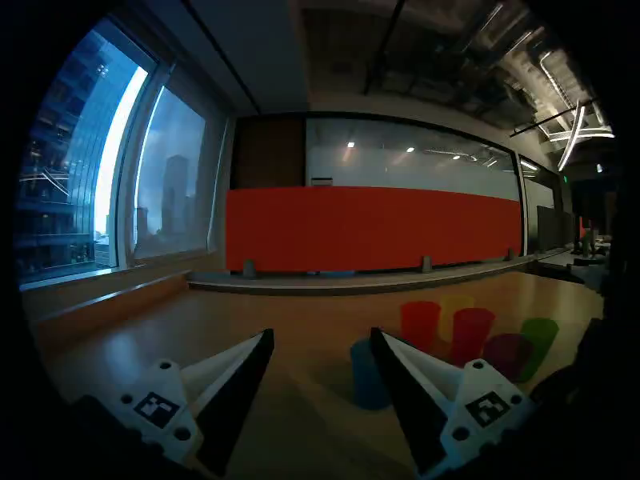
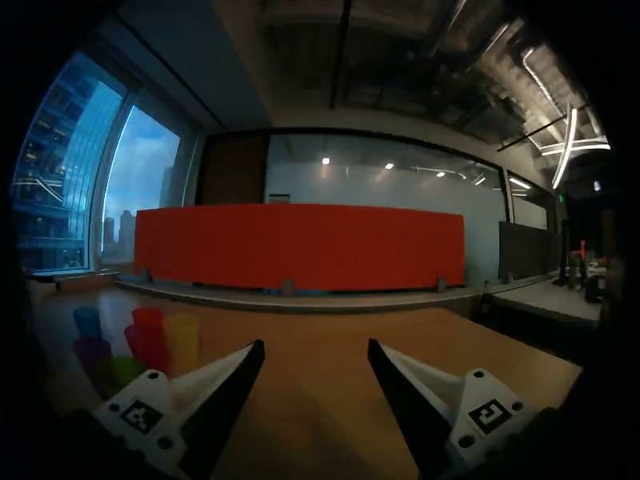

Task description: Pour water

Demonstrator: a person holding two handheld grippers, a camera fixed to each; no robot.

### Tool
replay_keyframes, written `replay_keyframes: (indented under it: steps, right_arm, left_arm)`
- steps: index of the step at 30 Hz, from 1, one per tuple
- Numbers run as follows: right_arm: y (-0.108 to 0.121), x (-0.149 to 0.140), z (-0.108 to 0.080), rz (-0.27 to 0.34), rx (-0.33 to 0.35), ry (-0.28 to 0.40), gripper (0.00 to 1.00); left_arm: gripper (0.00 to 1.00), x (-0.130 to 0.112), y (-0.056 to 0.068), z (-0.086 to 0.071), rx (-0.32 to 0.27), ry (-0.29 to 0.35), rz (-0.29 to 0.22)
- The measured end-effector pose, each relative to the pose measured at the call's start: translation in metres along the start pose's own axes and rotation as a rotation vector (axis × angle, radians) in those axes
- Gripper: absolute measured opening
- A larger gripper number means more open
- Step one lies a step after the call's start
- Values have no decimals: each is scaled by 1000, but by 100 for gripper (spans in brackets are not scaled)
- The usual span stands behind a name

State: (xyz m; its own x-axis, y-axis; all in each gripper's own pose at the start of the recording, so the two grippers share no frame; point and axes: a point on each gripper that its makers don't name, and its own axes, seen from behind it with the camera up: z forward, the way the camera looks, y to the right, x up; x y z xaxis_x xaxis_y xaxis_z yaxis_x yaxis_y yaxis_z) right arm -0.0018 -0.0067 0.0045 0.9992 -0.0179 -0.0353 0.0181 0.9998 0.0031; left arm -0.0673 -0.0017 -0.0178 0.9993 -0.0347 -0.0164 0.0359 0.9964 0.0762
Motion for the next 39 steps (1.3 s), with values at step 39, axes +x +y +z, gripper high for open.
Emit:
replay_keyframes:
  steps: [39]
  right_arm:
    - [5, -7, 1, 25, 5, -19, 100]
  left_arm:
    - [88, 0, -1, 0, 0, 0, 0]
